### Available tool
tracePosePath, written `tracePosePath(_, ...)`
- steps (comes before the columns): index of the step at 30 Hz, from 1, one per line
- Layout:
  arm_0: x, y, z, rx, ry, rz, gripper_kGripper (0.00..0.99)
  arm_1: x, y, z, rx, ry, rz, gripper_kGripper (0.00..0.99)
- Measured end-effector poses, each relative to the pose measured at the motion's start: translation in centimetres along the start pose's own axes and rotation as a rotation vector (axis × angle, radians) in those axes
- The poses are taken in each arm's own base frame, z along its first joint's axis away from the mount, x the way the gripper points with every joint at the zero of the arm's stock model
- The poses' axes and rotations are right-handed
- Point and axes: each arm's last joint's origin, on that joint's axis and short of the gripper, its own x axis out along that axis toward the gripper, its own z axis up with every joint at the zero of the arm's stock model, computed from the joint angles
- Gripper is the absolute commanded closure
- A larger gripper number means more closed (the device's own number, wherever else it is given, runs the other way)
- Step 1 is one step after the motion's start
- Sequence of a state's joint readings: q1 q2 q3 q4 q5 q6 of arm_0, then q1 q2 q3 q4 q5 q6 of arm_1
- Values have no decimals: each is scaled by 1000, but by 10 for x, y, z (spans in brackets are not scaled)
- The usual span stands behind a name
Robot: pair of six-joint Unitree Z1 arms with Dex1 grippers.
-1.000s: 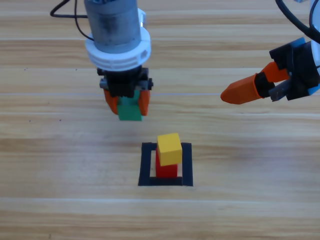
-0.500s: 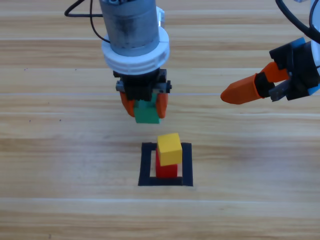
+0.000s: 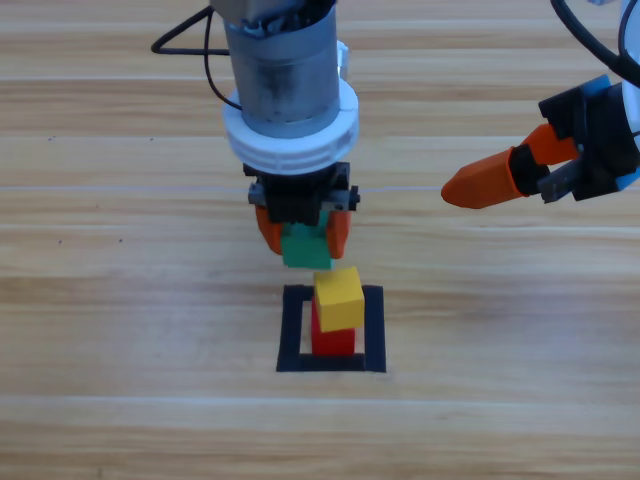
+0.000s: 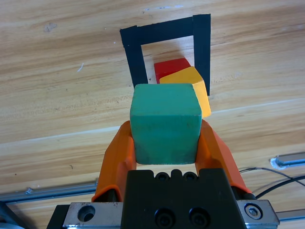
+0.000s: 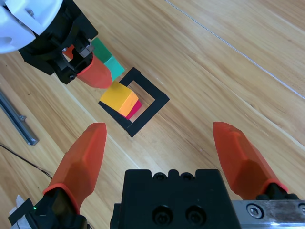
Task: Stack the blocks in the rectangular block: red at the bottom, yellow in the middle, green on top
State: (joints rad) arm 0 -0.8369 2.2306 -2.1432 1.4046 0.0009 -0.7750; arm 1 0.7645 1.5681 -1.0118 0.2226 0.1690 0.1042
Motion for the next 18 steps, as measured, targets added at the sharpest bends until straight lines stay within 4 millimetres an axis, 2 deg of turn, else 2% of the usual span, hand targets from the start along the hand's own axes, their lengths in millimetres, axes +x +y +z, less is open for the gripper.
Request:
tracePosePath(5, 7, -4, 1, 3, 10, 10, 909, 0, 0, 0, 0, 0, 0, 7)
tracePosePath(18, 11, -10, -4, 16, 16, 14, 907, 0, 0, -1, 1, 6, -1, 7)
